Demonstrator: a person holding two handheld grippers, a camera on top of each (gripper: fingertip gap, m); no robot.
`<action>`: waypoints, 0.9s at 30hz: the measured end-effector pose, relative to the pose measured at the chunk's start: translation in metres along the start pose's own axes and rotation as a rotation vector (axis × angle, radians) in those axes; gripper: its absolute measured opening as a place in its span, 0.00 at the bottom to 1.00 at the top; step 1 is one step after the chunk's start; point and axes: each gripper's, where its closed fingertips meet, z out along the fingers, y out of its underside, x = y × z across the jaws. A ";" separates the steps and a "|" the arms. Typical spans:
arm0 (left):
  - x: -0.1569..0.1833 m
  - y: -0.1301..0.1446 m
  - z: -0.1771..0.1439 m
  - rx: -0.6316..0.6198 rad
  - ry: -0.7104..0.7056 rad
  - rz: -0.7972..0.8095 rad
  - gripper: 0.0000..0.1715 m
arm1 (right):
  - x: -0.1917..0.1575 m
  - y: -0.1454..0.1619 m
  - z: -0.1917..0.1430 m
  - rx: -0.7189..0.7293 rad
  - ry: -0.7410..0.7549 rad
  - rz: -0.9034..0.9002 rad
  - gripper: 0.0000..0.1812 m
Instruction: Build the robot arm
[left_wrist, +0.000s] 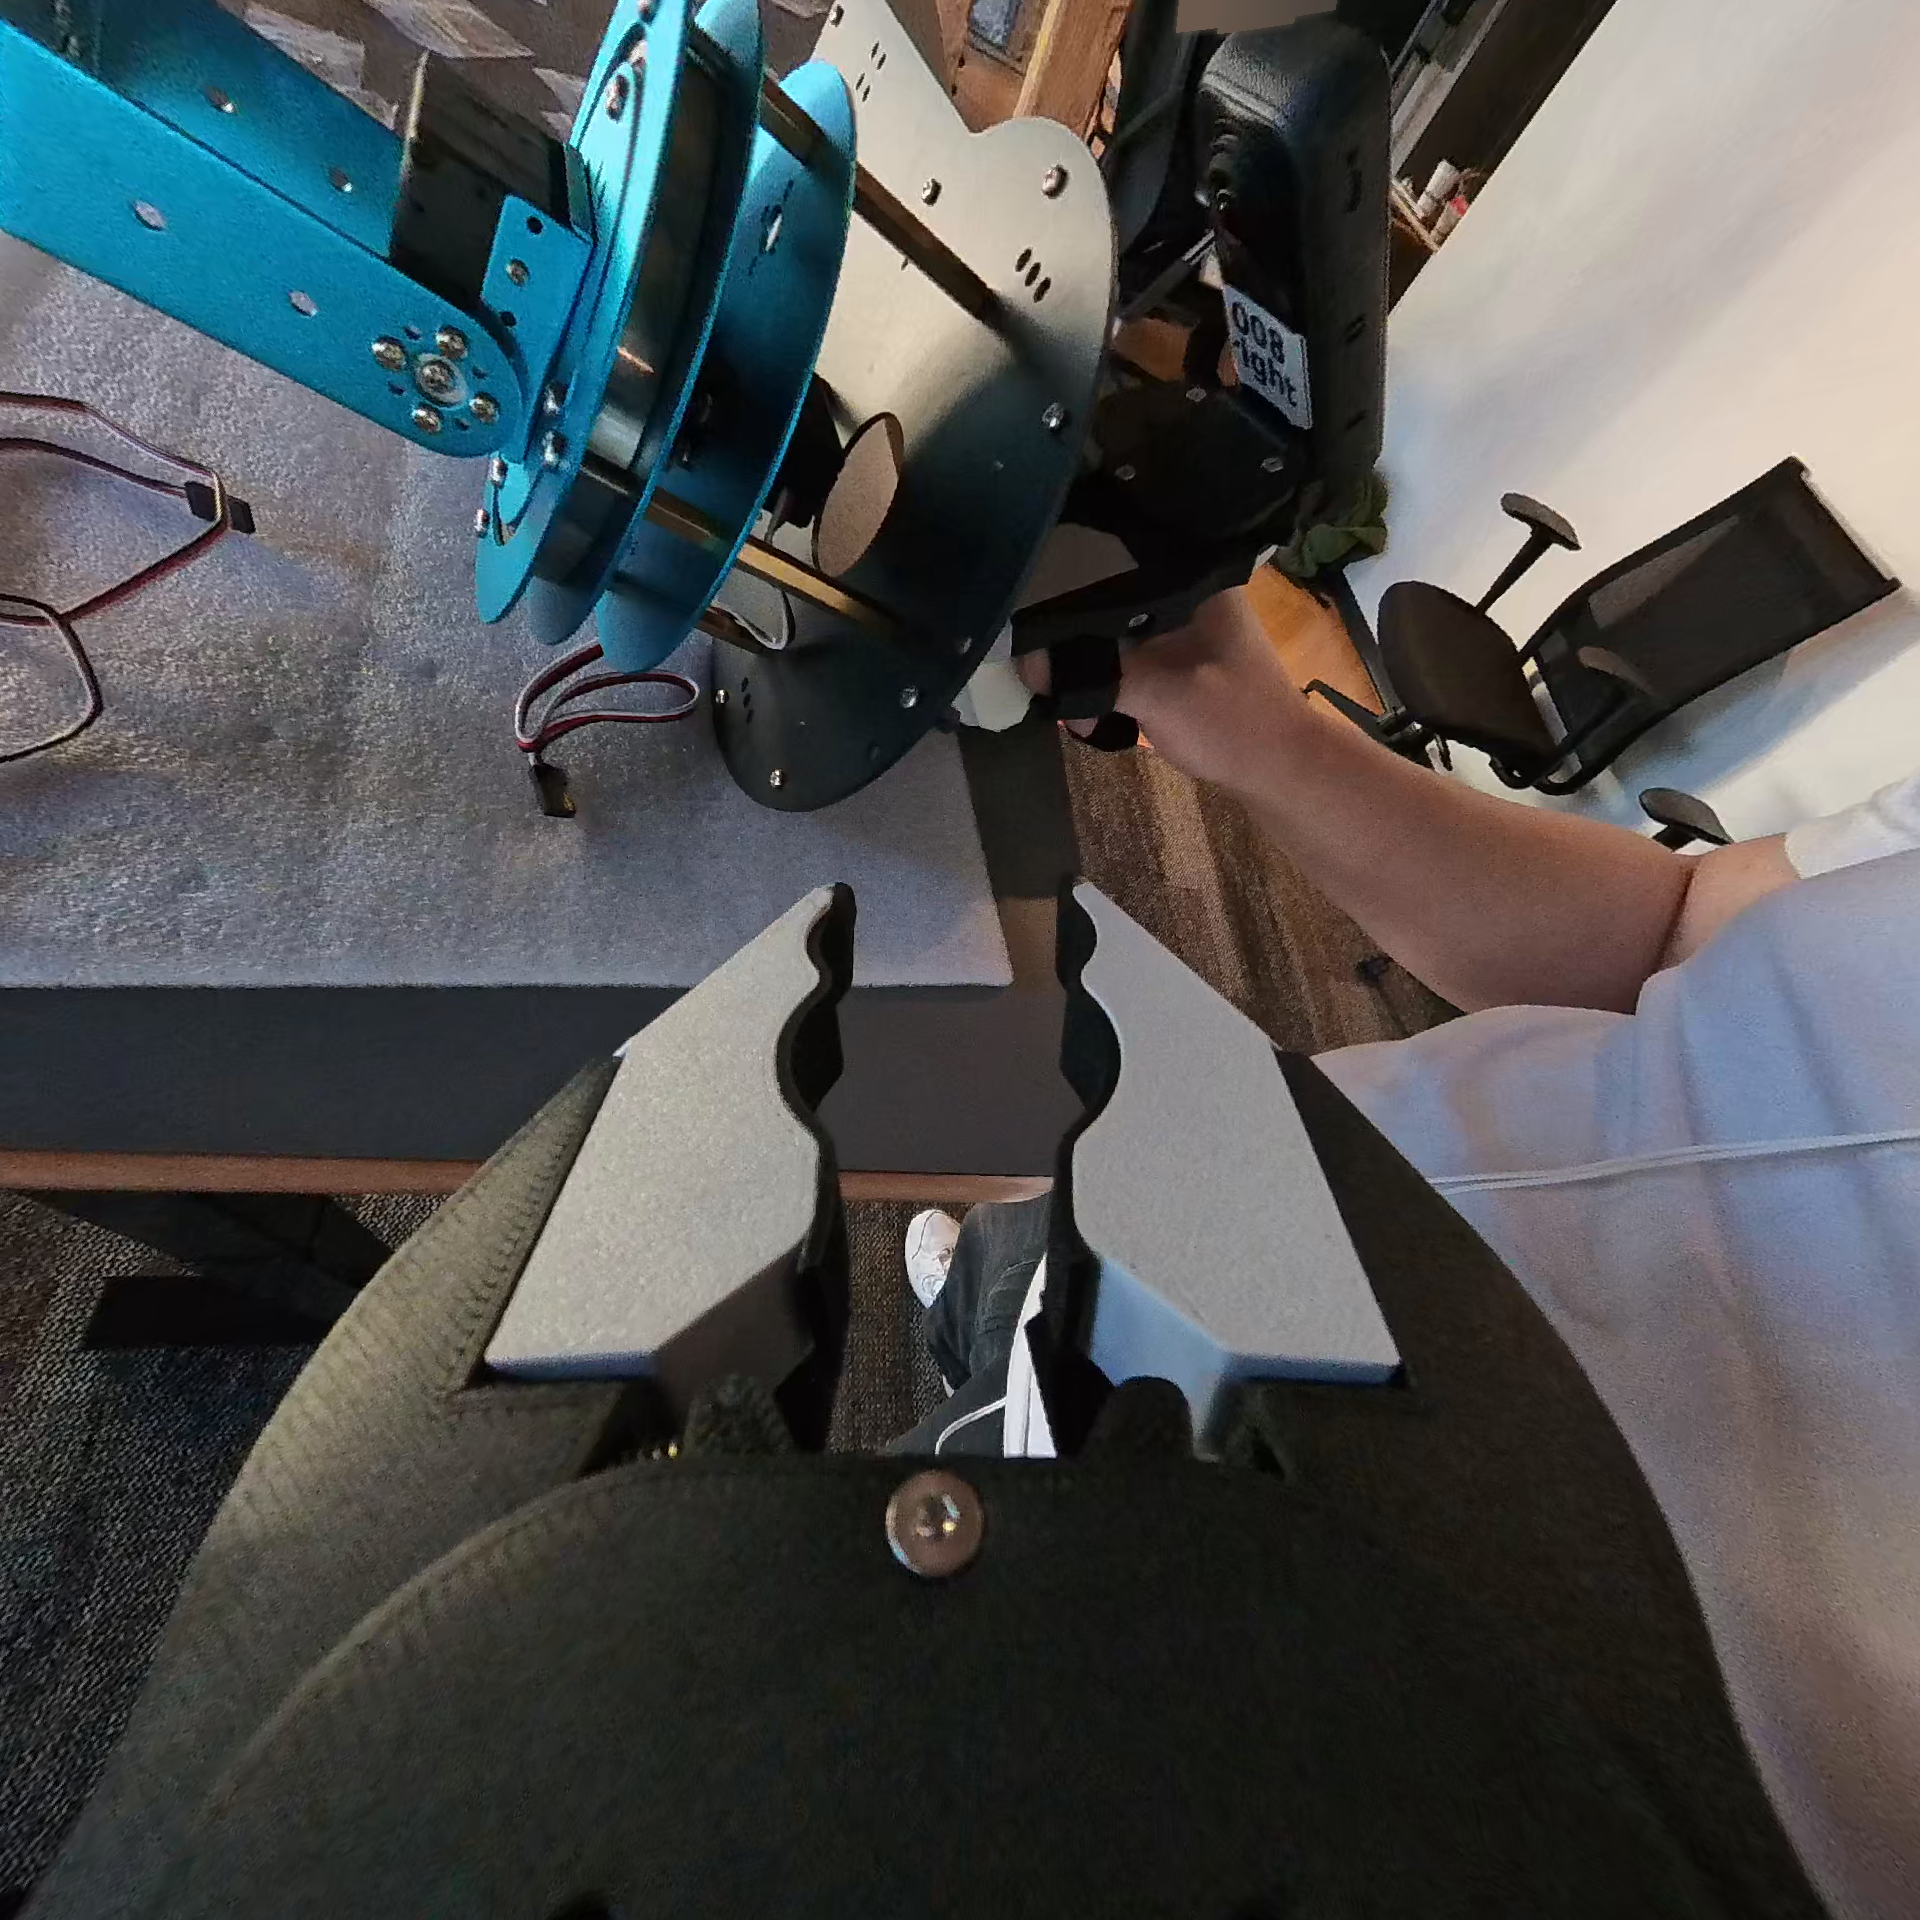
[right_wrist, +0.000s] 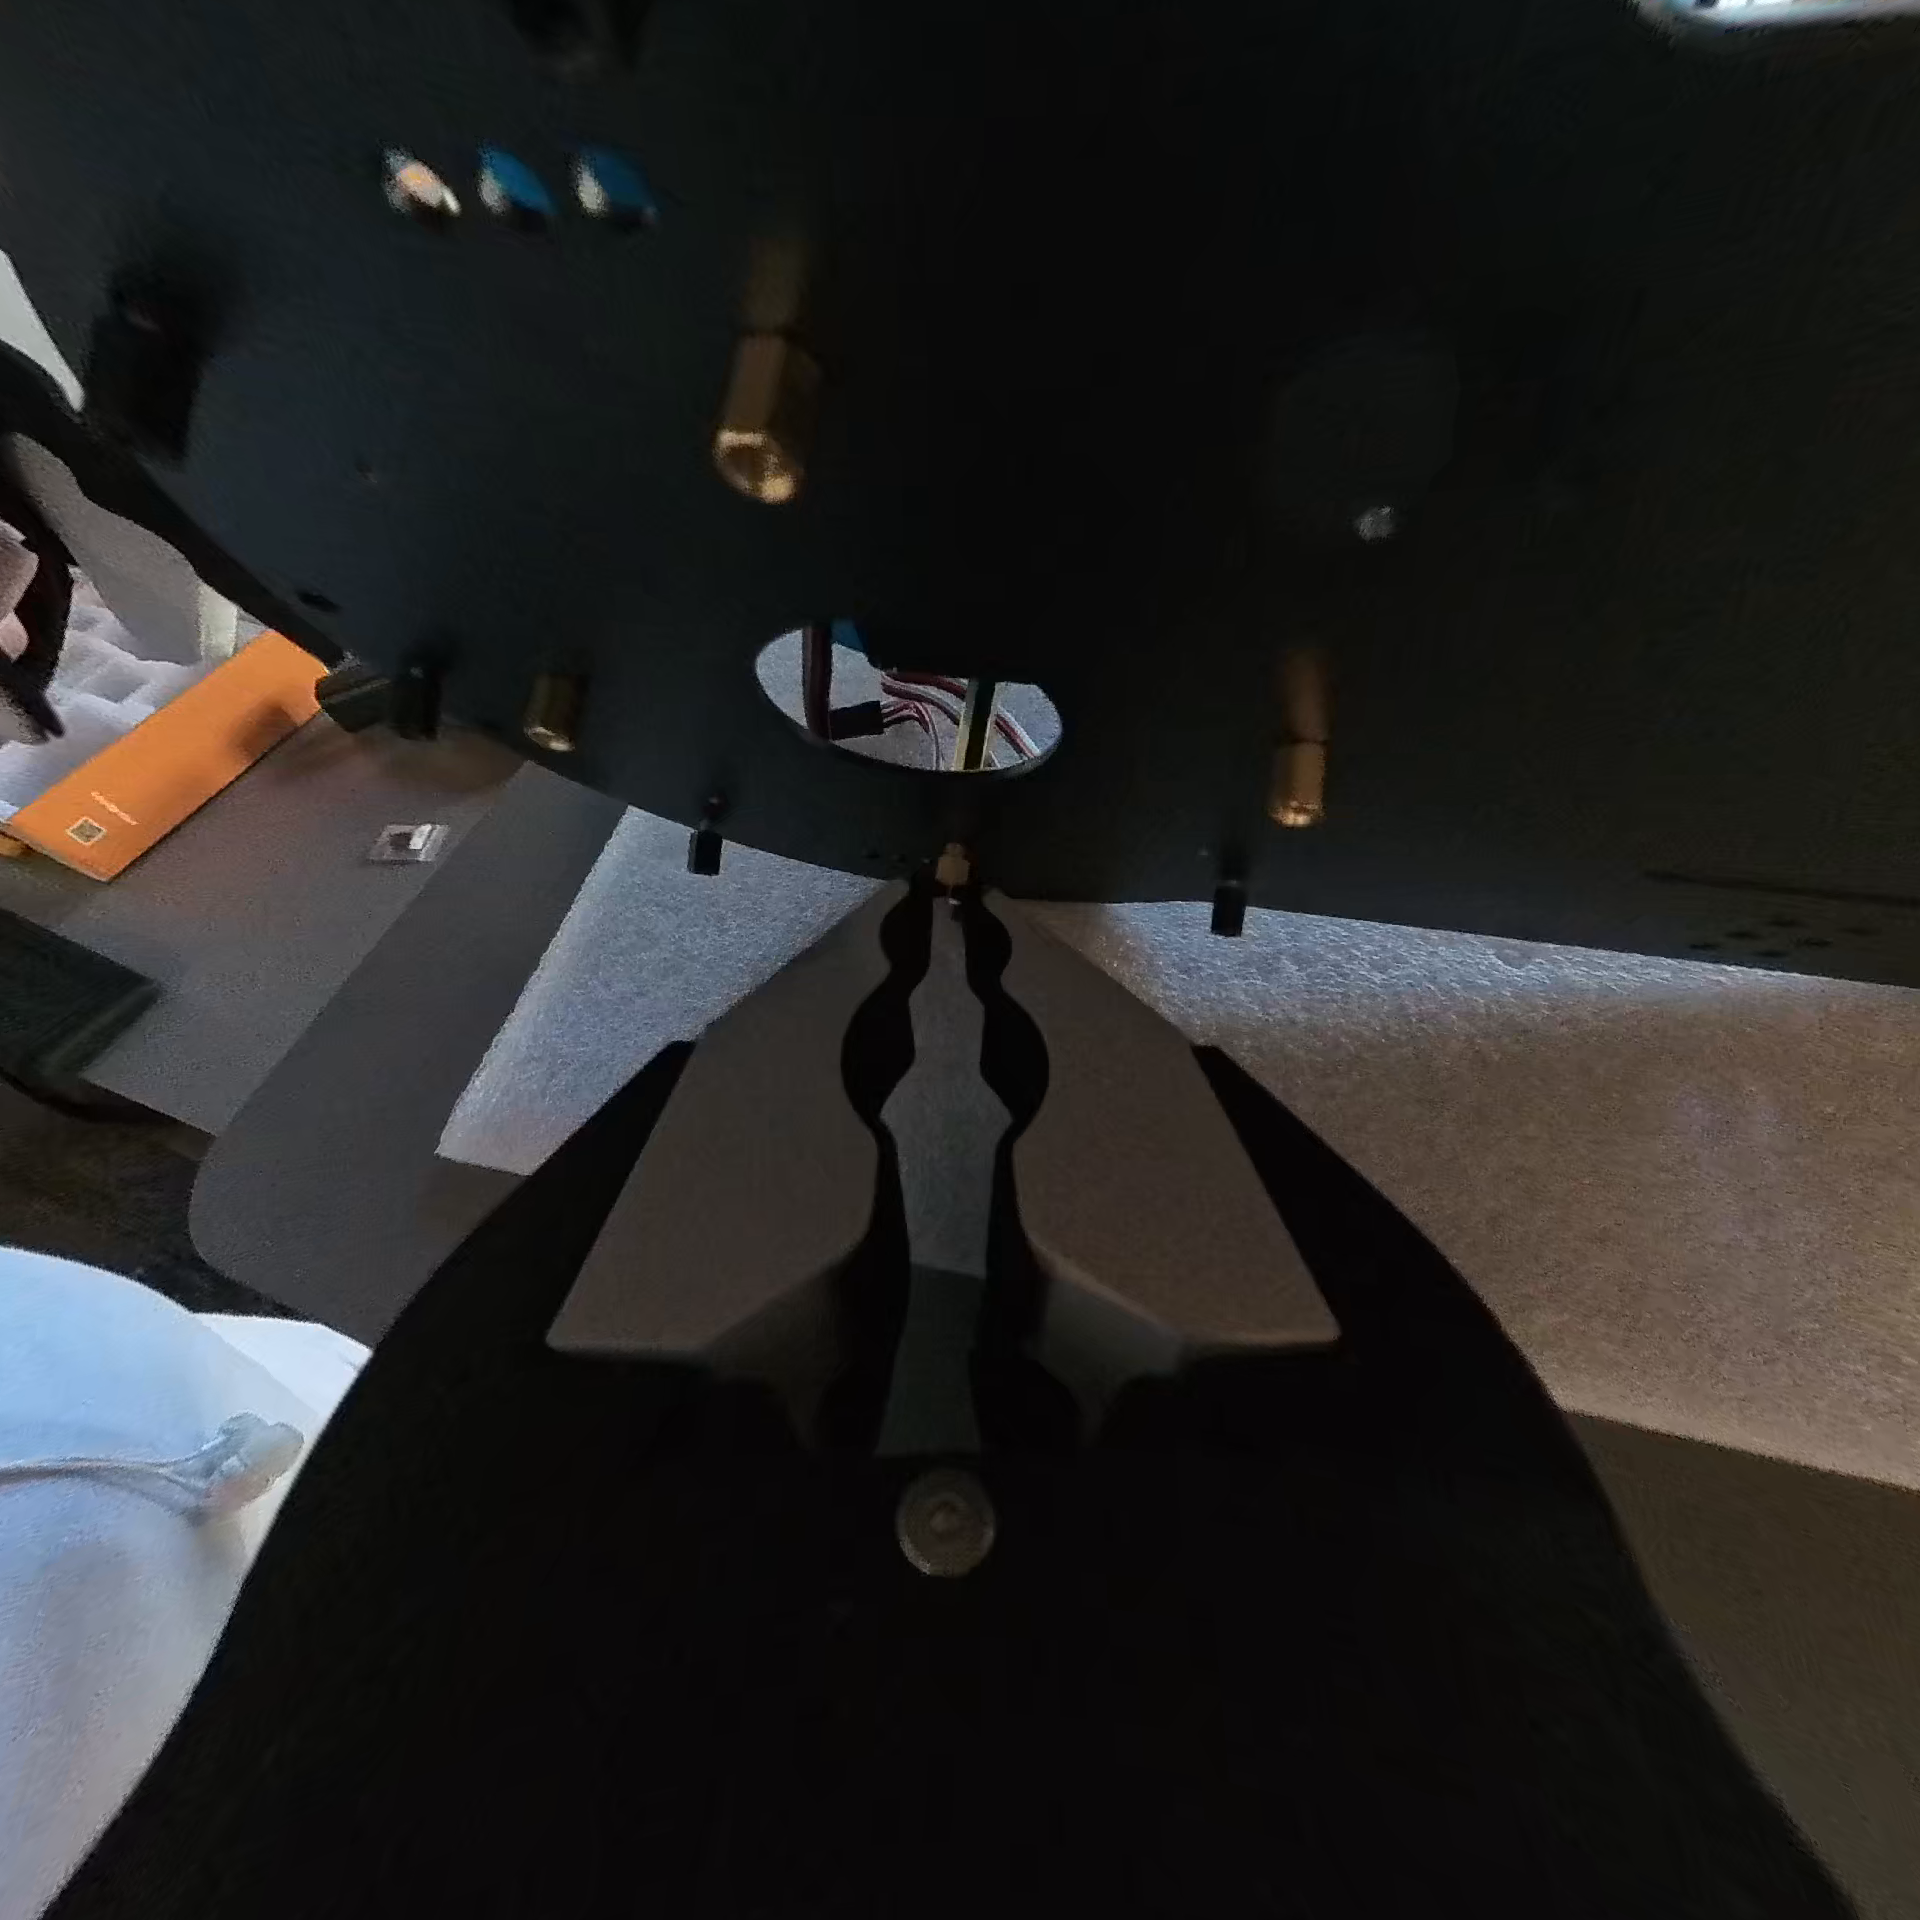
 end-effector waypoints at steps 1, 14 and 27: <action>0.000 0.000 0.000 0.002 0.002 -0.002 0.22 | 0.000 0.000 0.000 -0.004 -0.001 -0.003 0.02; -0.001 0.000 0.001 -0.003 0.011 -0.001 0.22 | -0.002 0.001 0.000 -0.038 -0.201 0.374 0.03; 0.001 0.003 0.002 -0.013 0.016 0.000 0.21 | -0.002 -0.001 0.000 -0.035 -0.309 0.580 0.02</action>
